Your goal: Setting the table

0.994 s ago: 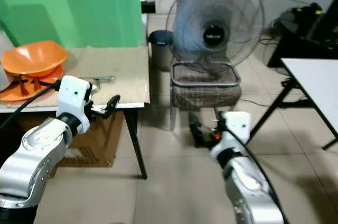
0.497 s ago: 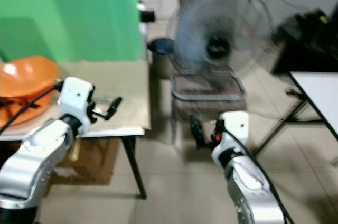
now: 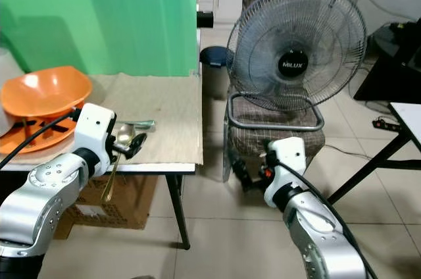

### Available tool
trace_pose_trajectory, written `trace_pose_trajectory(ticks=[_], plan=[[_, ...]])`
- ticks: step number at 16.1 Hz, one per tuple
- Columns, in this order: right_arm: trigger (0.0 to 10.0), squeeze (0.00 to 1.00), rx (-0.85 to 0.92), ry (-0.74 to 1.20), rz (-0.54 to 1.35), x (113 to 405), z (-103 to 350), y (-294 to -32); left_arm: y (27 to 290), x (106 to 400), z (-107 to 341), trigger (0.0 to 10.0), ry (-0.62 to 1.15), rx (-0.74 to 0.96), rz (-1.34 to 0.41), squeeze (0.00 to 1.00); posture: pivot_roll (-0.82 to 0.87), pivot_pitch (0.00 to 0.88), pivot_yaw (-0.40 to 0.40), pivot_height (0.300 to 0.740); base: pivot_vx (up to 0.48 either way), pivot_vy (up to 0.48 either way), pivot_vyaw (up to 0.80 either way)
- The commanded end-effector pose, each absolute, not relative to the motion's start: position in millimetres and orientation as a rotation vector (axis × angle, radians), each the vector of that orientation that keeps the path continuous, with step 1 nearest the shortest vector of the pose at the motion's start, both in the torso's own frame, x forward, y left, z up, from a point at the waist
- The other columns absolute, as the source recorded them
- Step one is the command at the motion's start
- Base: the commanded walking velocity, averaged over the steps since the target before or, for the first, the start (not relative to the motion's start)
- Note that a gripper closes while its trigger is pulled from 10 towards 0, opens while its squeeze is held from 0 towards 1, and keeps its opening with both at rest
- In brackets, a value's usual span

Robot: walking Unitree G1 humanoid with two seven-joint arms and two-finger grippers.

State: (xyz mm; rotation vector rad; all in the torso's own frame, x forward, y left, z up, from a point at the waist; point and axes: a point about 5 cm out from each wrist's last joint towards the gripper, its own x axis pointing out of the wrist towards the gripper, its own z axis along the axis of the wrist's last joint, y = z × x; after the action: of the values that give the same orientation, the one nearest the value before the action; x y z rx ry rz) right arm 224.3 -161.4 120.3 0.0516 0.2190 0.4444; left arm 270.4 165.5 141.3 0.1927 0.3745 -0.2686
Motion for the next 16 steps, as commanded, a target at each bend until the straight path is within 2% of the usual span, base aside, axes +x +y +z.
trace_pose_trajectory(ticks=[1,2,3,6,10,12,14,15,16], plan=[[10.0,0.0,0.028,0.212,0.53,224,128,-159,168,273,137,10.0,0.438,0.198,-0.243,1.0,0.05,0.0,-0.013,0.74,0.0,0.0,0.0],[10.0,0.0,0.013,0.232,0.613,222,129,-158,170,274,134,10.0,0.485,0.204,-0.214,0.05,0.05,0.0,-0.015,0.74,0.0,0.0,0.0],[10.0,0.0,-0.009,0.251,0.678,219,130,-158,171,276,132,10.0,0.523,0.196,-0.193,0.0,0.05,0.0,-0.015,0.74,0.0,0.0,0.0],[10.0,0.0,-0.089,0.315,0.805,215,124,-162,172,284,127,10.0,0.601,0.173,-0.185,0.0,0.06,0.0,-0.031,0.74,0.0,0.0,0.0],[10.0,0.0,-0.098,0.32,0.853,215,126,-162,174,296,126,10.0,0.637,0.156,-0.176,0.0,0.05,0.0,-0.025,0.74,0.0,0.0,0.0],[10.0,0.0,-0.107,0.328,0.913,209,127,-162,175,302,126,9.1,0.653,0.155,-0.168,0.0,0.05,0.0,-0.018,0.74,0.0,0.0,0.0],[10.0,0.0,-0.112,0.337,0.94,206,127,-161,172,302,126,4.9,0.666,0.161,-0.175,0.0,0.04,0.0,-0.014,0.74,0.0,0.0,0.0],[10.0,0.0,-0.111,0.341,0.948,204,127,-162,169,302,129,0.0,0.67,0.161,-0.181,0.0,0.04,0.0,-0.012,0.74,0.0,0.0,0.0],[10.0,0.0,-0.114,0.342,0.949,204,127,-162,169,302,130,0.0,0.672,0.161,-0.182,0.0,0.04,0.0,-0.011,0.74,0.0,0.0,0.0]])
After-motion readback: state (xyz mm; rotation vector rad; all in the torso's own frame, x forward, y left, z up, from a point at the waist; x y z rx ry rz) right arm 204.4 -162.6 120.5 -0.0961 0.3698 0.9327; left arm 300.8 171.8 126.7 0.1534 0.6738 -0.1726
